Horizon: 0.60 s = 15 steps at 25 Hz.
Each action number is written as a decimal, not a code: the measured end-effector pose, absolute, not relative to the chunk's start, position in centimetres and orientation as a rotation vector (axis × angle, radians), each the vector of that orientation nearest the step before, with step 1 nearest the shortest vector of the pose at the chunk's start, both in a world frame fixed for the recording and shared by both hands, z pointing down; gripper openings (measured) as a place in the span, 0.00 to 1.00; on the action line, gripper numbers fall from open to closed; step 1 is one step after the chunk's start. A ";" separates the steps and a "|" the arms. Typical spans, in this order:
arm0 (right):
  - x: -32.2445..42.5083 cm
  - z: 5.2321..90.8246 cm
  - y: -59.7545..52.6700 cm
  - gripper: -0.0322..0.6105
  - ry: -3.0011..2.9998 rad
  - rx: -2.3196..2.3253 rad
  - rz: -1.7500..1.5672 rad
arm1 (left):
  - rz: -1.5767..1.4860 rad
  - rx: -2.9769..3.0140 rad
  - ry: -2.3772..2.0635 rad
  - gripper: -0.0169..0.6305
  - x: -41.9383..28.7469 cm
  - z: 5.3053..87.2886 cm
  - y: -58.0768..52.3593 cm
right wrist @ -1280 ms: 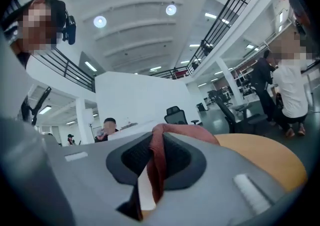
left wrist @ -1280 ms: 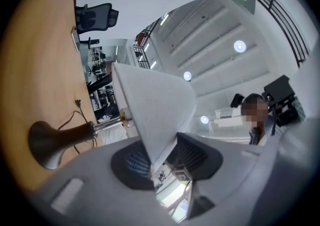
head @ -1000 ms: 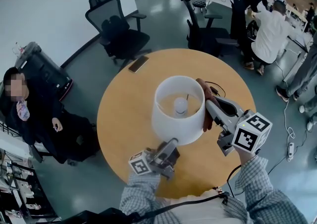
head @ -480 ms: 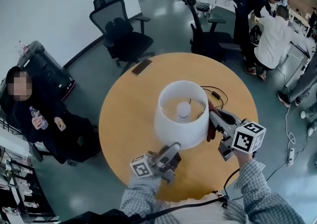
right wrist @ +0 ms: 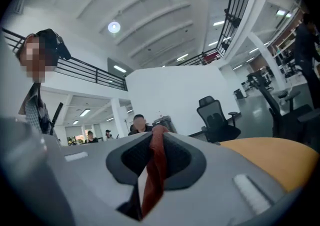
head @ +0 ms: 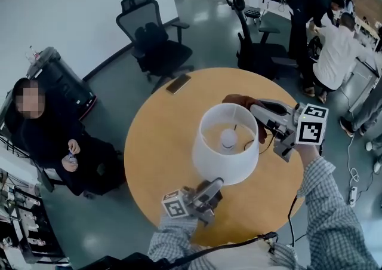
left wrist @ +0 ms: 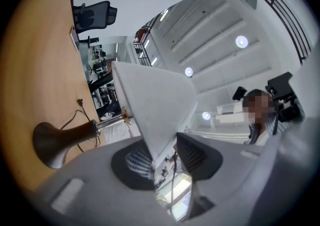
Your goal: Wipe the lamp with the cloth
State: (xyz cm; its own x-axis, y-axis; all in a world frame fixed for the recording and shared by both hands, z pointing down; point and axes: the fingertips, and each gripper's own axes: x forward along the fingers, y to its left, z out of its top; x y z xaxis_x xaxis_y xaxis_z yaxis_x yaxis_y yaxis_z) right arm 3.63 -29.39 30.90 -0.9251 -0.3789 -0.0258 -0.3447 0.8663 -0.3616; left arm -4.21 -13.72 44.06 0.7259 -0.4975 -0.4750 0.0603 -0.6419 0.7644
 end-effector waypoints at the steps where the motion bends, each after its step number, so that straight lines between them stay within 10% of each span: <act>1: 2.9 30.5 -29.8 0.14 2.977 -0.505 -0.539 | -0.878 2.112 -0.331 0.23 -4.2 44.0 -13.7; 15: -1.8 34.9 -33.9 0.14 2.982 -0.102 -0.975 | -0.877 2.105 -0.330 0.23 -3.3 43.8 -13.9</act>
State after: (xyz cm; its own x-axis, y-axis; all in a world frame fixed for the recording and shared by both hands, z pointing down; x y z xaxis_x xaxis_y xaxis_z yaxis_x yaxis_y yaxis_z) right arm -1.78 -33.86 34.87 -0.9979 -0.0627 0.0175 -0.0609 0.8051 -0.5900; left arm -3.27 -13.90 43.80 0.7236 -0.5017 -0.4741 0.0643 -0.6349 0.7699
